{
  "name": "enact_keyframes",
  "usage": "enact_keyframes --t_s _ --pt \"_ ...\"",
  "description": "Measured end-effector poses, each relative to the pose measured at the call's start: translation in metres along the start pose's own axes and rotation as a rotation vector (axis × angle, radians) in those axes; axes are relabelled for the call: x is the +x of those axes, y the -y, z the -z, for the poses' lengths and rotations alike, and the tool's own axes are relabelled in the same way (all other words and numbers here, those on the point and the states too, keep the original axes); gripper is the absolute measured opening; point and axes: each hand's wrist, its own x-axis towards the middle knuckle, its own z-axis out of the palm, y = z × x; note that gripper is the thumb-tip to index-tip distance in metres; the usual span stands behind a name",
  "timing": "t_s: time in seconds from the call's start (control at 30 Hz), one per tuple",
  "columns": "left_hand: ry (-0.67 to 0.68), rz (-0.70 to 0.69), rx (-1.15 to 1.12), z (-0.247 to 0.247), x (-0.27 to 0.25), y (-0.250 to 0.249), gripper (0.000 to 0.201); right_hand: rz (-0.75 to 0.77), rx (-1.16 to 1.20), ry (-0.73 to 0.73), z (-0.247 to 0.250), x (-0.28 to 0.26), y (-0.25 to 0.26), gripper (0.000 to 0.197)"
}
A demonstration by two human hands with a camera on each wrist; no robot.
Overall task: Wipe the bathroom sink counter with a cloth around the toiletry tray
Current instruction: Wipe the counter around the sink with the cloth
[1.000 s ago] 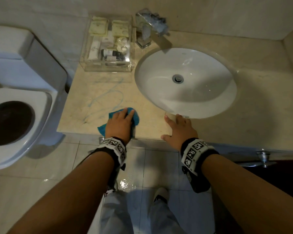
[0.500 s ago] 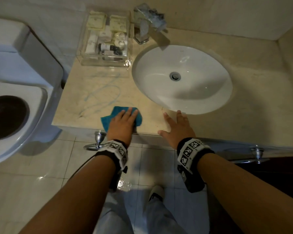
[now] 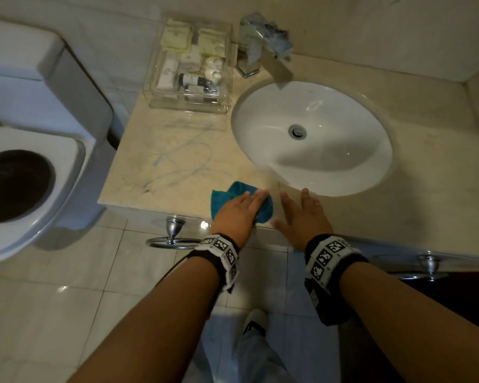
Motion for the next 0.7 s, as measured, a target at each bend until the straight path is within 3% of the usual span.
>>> enact_keyframes --t_s 0.07,0.13,0.23,0.47,0.6,0.7 --pt "0.016 0.051 0.03 0.007 -0.006 0.034 0.059 -0.011 0.012 0.023 0.003 -0.003 0.0 0.074" --pt "-0.002 0.21 0.047 0.019 -0.012 0.064 0.057 -0.017 0.026 0.028 0.006 -0.006 0.002 0.073" --pt "0.062 0.333 0.113 0.029 -0.015 0.063 0.06 -0.024 0.021 0.012 0.006 -0.007 0.005 0.073" --pt "0.134 0.095 0.116 0.014 0.004 0.011 0.061 -0.094 -0.011 -0.002 0.006 -0.003 0.018 0.075" --pt "0.115 0.007 0.127 0.026 -0.008 0.05 0.058 0.067 0.006 -0.127 0.027 0.004 0.059 0.068" --pt "0.037 0.148 0.118 0.036 -0.029 0.097 0.055 0.123 0.055 -0.043 0.027 0.016 0.086 0.076"
